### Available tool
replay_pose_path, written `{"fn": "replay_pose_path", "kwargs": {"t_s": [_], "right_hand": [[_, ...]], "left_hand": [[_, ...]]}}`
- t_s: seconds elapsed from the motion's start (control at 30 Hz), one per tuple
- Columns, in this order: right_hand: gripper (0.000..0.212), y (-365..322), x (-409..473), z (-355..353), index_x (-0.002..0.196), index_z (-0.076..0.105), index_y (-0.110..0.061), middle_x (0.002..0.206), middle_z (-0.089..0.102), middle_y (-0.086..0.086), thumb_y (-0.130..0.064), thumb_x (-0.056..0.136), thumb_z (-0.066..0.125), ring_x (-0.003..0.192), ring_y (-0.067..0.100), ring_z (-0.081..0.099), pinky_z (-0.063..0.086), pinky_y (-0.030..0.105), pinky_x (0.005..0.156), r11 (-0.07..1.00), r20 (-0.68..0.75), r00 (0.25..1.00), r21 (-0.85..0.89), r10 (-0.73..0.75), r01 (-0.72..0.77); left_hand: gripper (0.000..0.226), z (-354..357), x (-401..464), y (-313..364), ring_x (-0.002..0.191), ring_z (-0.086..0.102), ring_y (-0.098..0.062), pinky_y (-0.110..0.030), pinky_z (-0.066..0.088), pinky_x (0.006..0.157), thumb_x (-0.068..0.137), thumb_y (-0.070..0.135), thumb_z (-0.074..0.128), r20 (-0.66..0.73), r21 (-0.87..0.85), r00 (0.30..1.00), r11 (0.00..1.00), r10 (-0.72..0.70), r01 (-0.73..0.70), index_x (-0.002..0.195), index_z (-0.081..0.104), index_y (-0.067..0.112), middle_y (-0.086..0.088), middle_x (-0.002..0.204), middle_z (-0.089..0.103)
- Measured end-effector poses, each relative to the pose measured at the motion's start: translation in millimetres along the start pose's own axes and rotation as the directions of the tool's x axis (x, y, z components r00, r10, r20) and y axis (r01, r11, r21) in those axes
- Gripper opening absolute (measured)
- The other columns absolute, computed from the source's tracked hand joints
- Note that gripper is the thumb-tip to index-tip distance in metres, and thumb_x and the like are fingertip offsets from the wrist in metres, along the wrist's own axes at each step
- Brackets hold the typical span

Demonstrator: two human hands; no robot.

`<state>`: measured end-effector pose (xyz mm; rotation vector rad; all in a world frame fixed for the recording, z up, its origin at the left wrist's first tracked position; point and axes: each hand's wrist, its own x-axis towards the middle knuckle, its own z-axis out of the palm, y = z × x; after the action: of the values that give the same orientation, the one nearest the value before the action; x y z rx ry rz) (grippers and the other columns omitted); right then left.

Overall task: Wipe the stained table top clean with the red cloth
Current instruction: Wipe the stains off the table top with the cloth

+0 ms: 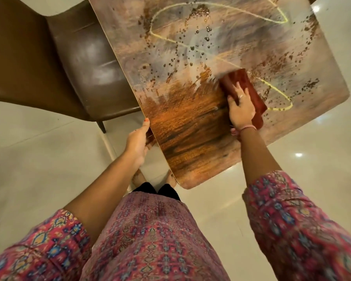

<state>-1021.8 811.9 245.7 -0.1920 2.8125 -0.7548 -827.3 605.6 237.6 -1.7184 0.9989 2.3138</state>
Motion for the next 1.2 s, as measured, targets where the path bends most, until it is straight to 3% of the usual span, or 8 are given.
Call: {"fn": "replay_pose_path", "kwargs": {"t_s": [0.3,0.4,0.57,0.67,0.83,0.93,1.07,1.2], "right_hand": [[0.052,35,-158,8,0.140,0.038,-0.044,0.152,0.029,-0.021,-0.032,0.091,0.049,0.144,0.003,0.018,0.021,0.032,0.110,0.841,0.379,0.785,-0.028,-0.490,0.540],[0.047,56,-102,-14,0.134,0.054,-0.028,0.146,0.044,-0.007,-0.019,0.088,0.051,0.139,0.016,0.035,0.028,0.039,0.111,0.908,0.215,0.895,-0.066,-0.391,0.413],[0.040,21,-27,-2,0.137,0.049,-0.027,0.151,0.038,-0.004,-0.025,0.097,0.050,0.139,0.027,0.028,0.017,0.040,0.115,0.997,-0.091,0.994,-0.044,0.066,-0.070],[0.044,-7,-79,31,0.138,0.044,-0.040,0.151,0.032,-0.017,-0.032,0.095,0.049,0.142,0.014,0.020,0.015,0.032,0.103,0.983,0.034,0.985,-0.061,-0.169,0.171],[0.052,34,-168,15,0.137,0.042,-0.045,0.149,0.031,-0.025,-0.027,0.088,0.047,0.142,0.003,0.023,0.029,0.037,0.099,0.846,0.362,0.795,-0.029,-0.488,0.532],[0.044,70,-115,-22,0.130,0.056,-0.027,0.143,0.048,-0.005,-0.014,0.088,0.054,0.135,0.019,0.040,0.035,0.053,0.105,0.913,0.193,0.904,-0.073,-0.381,0.400],[0.042,48,-49,-24,0.139,0.045,-0.033,0.150,0.039,-0.007,-0.031,0.097,0.049,0.139,0.023,0.029,0.018,0.045,0.111,0.982,-0.122,0.975,0.027,0.188,-0.186],[0.046,-7,-114,33,0.141,0.038,-0.043,0.153,0.026,-0.020,-0.039,0.095,0.044,0.144,0.013,0.017,0.014,0.041,0.103,0.981,0.094,0.980,-0.062,-0.176,0.182]], "left_hand": [[0.023,-2,9,-3,0.081,0.064,-0.012,-0.023,0.053,0.065,0.085,0.030,0.068,-0.069,-0.069,0.997,0.997,0.030,-0.034,0.096,0.056,0.014,-0.004,0.095,0.067],[0.017,-7,7,0,0.065,0.056,-0.010,-0.022,0.049,0.060,0.085,0.022,0.070,-0.128,0.001,0.983,0.991,0.135,-0.136,0.077,0.055,0.018,0.000,0.073,0.061],[0.007,1,-6,0,0.068,0.053,-0.010,-0.019,0.045,0.060,0.090,0.013,0.061,-0.143,0.200,0.874,0.878,0.465,-0.434,0.096,0.058,0.014,-0.002,0.083,0.058],[0.007,11,-18,-4,0.078,0.055,-0.012,-0.026,0.048,0.072,0.090,0.015,0.061,-0.031,0.269,0.836,0.810,0.548,-0.521,0.096,0.059,0.017,-0.002,0.089,0.060],[0.005,20,-26,-9,0.075,0.054,-0.005,-0.024,0.048,0.071,0.089,0.016,0.062,0.090,0.333,0.799,0.739,0.594,-0.586,0.093,0.060,0.018,0.007,0.084,0.060],[0.006,18,-27,-10,0.071,0.053,-0.002,-0.019,0.046,0.068,0.089,0.016,0.062,0.126,0.341,0.784,0.715,0.608,-0.610,0.091,0.061,0.022,0.008,0.082,0.060],[0.013,16,-31,-15,0.067,0.053,0.005,-0.015,0.046,0.066,0.088,0.015,0.062,0.141,0.336,0.779,0.711,0.611,-0.618,0.086,0.060,0.028,0.008,0.081,0.060],[0.016,20,-33,-23,0.076,0.056,-0.006,-0.024,0.049,0.072,0.088,0.015,0.062,0.134,0.334,0.793,0.727,0.594,-0.600,0.085,0.059,0.031,0.005,0.086,0.061]]}}
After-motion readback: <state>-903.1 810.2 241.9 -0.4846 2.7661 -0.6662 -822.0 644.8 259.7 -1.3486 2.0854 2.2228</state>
